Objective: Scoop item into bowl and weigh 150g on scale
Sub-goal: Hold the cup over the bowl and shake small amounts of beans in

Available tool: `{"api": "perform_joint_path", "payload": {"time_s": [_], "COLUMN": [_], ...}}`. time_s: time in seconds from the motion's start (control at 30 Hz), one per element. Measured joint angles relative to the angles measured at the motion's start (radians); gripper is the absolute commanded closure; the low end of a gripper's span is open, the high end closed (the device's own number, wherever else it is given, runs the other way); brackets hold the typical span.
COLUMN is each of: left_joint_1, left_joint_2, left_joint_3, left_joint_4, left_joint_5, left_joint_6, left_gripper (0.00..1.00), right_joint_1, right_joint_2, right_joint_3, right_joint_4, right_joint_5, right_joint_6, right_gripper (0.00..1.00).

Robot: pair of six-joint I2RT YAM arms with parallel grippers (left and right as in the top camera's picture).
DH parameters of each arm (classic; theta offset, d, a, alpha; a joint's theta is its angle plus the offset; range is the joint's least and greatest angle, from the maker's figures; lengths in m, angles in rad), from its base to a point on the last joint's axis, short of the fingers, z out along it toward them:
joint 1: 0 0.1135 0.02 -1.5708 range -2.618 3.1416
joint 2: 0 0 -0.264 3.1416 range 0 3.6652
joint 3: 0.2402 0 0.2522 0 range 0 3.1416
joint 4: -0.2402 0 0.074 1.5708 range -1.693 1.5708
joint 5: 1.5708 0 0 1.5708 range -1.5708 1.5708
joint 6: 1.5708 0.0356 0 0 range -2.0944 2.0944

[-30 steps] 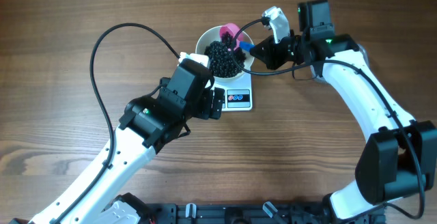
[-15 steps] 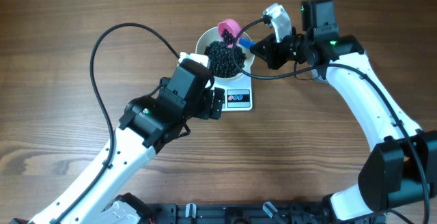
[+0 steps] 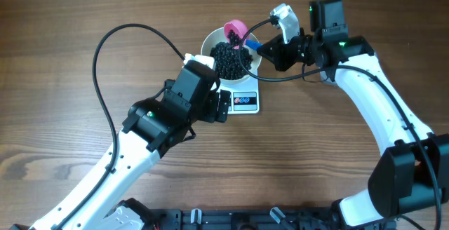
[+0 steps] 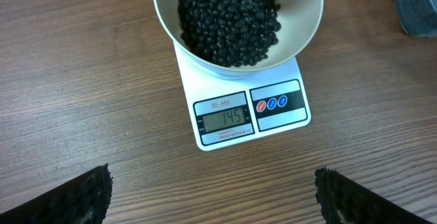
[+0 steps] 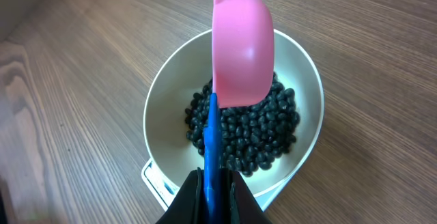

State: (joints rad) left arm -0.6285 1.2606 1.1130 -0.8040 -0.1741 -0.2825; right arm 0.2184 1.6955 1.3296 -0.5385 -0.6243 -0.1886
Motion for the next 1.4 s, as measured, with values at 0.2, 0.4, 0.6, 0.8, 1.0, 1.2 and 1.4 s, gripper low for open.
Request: {"api": "perform_joint_path", "payload": {"time_s": [0.2, 0.4, 0.6, 0.8, 1.0, 1.2, 1.4], "left_joint_1": [0.000, 0.000, 0.000, 0.000, 0.000, 0.000, 0.000], "left_joint_2": [0.000, 0.000, 0.000, 0.000, 0.000, 0.000, 0.000], "left_joint_3": [0.000, 0.000, 0.000, 0.000, 0.000, 0.000, 0.000], "left_joint_4": [0.000, 0.000, 0.000, 0.000, 0.000, 0.000, 0.000], "left_joint_5": [0.000, 0.000, 0.000, 0.000, 0.000, 0.000, 0.000], "left_joint_6": [0.000, 0.000, 0.000, 0.000, 0.000, 0.000, 0.000], "left_gripper": [0.00, 0.00, 0.00, 0.00, 0.00, 0.00, 0.00], "right_joint_1": [0.002, 0.001, 0.001, 0.001, 0.001, 0.001, 0.001], "right_joint_2": [-0.001, -0.001, -0.001, -0.001, -0.001, -0.001, -0.001], "right_joint_3": [0.000, 0.000, 0.000, 0.000, 0.000, 0.000, 0.000], "right_joint_4": [-0.008, -0.029, -0.038, -0.041, -0.042, -0.042, -0.042], "right_joint_5": [-0.052, 0.006, 0.023, 0.023, 0.023, 0.023, 0.023], "right_joint_6": [-0.017, 0.009, 0.025, 0.028, 0.028, 0.028, 0.028], "right_gripper": [0.96, 0.96, 0.96, 0.96, 0.96, 0.96, 0.96]}}
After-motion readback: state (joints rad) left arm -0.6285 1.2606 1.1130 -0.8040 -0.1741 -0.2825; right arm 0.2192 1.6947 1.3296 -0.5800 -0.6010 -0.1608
